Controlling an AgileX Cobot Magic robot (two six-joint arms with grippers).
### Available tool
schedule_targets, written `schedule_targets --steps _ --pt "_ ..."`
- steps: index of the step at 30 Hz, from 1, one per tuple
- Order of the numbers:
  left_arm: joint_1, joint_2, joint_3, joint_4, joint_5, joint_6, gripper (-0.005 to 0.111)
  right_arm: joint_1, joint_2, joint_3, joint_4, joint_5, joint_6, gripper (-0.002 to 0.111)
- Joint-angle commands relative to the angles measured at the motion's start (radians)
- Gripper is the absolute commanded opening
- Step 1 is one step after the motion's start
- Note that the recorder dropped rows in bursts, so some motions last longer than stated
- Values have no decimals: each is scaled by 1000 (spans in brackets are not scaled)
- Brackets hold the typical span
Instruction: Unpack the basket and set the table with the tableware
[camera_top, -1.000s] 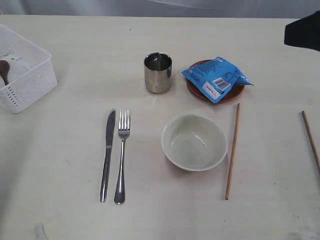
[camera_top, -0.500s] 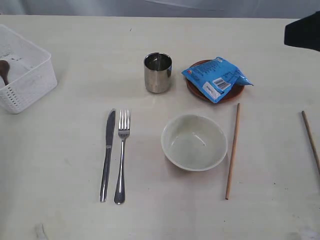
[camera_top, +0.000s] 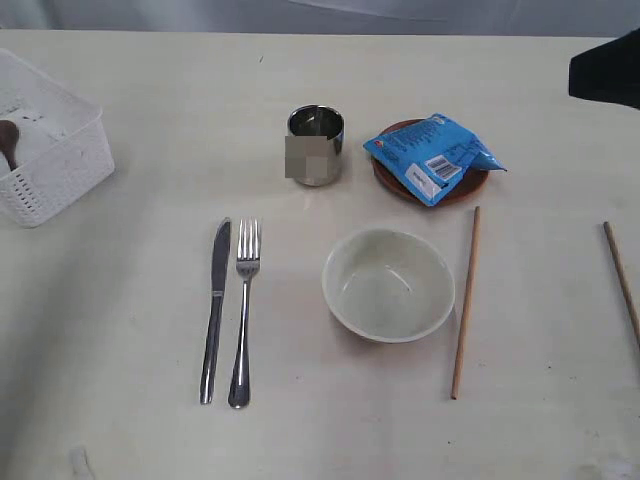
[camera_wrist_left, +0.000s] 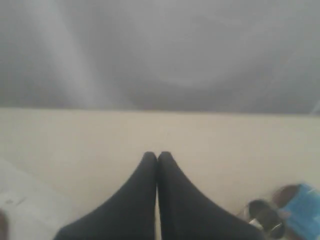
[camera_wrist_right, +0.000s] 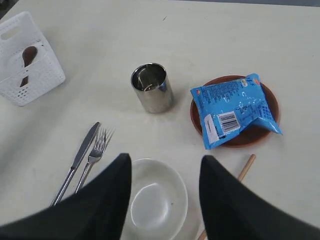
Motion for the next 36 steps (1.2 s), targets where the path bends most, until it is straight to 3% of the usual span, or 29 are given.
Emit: schedule_targets --steps 1,4,7,8,9,11,14,15,26,30,36 --pt "-3 211 -228 660 364 -390 0 2 -5 -5 -11 4 -6 42" --pt "5 313 -273 951 514 -517 0 2 -5 -5 -11 4 -6 42" --pt "51 406 -273 784 536 -453 0 2 -5 -5 -11 4 -6 42" --pt "118 479 -280 588 570 -403 0 2 -3 -5 -11 2 -6 42" --pt "143 518 -280 510 573 -384 1 2 -3 -5 -11 2 -6 42" --pt "199 586 -280 437 541 -364 12 2 -3 -5 -11 4 -6 42" --pt "205 630 -280 437 445 -342 49 2 -3 -5 -5 9 -6 42" --pt "205 646 -280 414 430 -332 52 2 -3 -5 -5 7 -6 42" --pt "205 843 -280 379 337 -339 47 2 -3 -5 -3 6 -6 42" --pt "205 889 -280 532 330 -415 47 2 -3 -5 0 6 -6 42" --pt "205 935 -280 545 312 -413 42 2 -3 -5 -1 9 1 42"
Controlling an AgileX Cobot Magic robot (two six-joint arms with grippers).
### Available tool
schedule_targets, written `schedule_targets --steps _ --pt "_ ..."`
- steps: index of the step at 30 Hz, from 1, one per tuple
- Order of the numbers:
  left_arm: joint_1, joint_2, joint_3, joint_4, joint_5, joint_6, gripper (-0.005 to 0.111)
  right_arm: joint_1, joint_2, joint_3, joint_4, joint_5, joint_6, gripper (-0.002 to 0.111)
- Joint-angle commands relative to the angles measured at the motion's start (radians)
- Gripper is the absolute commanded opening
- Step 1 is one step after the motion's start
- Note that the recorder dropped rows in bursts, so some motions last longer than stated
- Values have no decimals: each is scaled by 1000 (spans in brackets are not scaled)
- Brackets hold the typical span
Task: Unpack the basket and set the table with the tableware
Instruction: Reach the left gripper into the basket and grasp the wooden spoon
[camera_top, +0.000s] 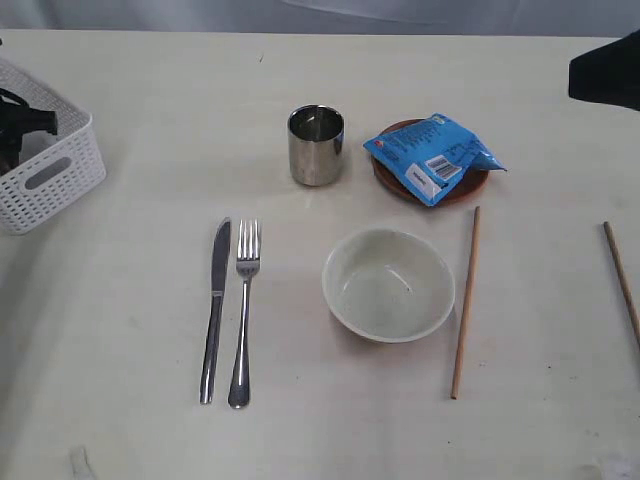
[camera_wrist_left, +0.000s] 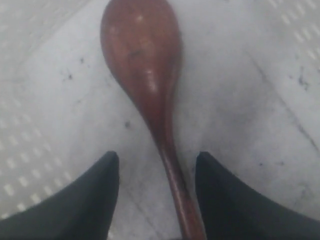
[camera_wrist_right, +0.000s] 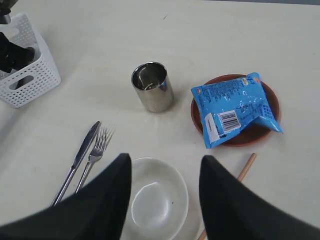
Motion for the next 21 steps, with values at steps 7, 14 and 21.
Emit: schedule_targets --steps 7,14,21 --pt "-1 54 -3 -76 -21 92 0 2 -3 -5 -1 5 1 42" --pt "-1 10 -3 -83 -31 93 0 2 -3 -5 -1 5 1 42" --pt "-1 -128 -3 -83 -65 93 0 2 -3 -5 -1 5 1 42"
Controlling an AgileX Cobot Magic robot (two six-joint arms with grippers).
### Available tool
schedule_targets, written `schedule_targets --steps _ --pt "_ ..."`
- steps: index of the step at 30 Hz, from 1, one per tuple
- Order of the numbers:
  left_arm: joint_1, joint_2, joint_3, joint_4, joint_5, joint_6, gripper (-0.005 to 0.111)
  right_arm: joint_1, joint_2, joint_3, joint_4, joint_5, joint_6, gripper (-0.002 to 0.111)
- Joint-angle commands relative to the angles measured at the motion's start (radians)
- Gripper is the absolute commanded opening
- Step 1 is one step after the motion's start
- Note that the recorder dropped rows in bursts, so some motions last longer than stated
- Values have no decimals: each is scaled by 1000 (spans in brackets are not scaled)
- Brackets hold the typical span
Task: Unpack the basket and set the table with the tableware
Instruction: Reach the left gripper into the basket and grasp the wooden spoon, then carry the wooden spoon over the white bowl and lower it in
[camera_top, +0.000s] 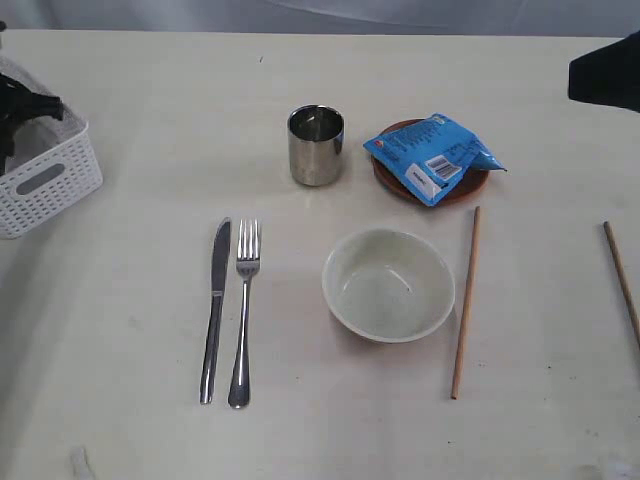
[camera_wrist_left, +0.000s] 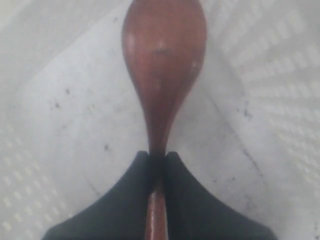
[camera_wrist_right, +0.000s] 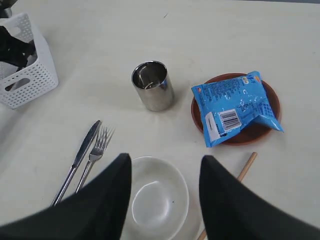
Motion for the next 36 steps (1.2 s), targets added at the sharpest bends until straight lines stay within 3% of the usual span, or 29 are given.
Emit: schedule_targets --steps 1,8,14,25,32,36 --pt "-1 -109 5 -10 -20 5 0 2 -3 -5 -1 1 1 42" --pt "-13 -226 8 -64 26 59 0 2 -3 -5 -1 1 -5 42" --pt "-114 -328 7 -261 22 316 0 2 -3 -5 -1 3 -5 42" --pt "-497 -382 7 -531 94 757 0 2 -3 -5 -20 22 -5 42" --pt "-741 -349 7 -538 127 863 0 2 -3 -5 -227 23 149 42" --pt "-838 -292 7 -514 152 924 0 2 -3 -5 -262 23 174 42"
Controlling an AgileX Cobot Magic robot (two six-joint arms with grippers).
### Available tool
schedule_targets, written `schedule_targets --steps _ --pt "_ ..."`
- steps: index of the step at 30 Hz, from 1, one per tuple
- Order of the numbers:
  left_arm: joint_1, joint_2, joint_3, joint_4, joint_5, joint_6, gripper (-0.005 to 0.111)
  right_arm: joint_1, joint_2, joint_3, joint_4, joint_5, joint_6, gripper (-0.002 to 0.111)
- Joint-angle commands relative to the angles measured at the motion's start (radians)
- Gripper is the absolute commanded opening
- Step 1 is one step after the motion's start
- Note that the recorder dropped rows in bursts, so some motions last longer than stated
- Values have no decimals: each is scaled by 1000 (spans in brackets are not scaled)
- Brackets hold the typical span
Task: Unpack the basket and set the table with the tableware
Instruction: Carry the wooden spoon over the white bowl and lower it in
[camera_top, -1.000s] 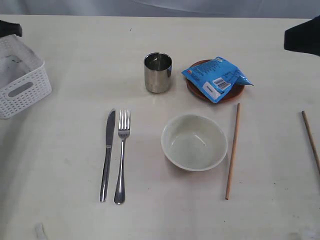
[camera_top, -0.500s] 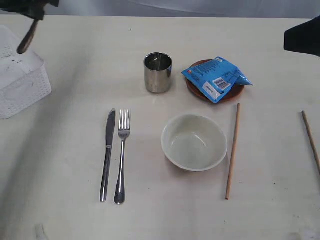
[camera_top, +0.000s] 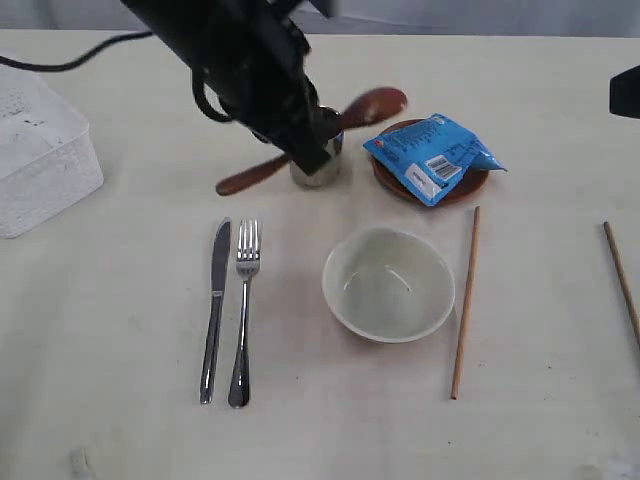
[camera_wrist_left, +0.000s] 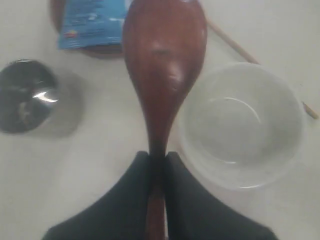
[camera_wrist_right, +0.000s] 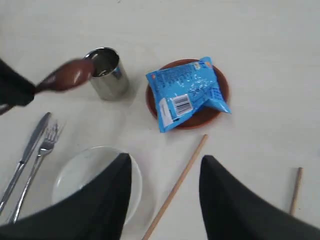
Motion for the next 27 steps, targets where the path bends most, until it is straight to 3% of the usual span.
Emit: schedule_targets --steps 1,10,27 --pt "-103 64 6 46 34 62 0 2 -3 -5 -52 -1 35 42" --pt "-244 170 6 392 114 -16 0 2 -3 -5 -52 1 41 42" --pt "-320 224 6 403 58 -8 0 2 -3 -5 -52 1 42 42"
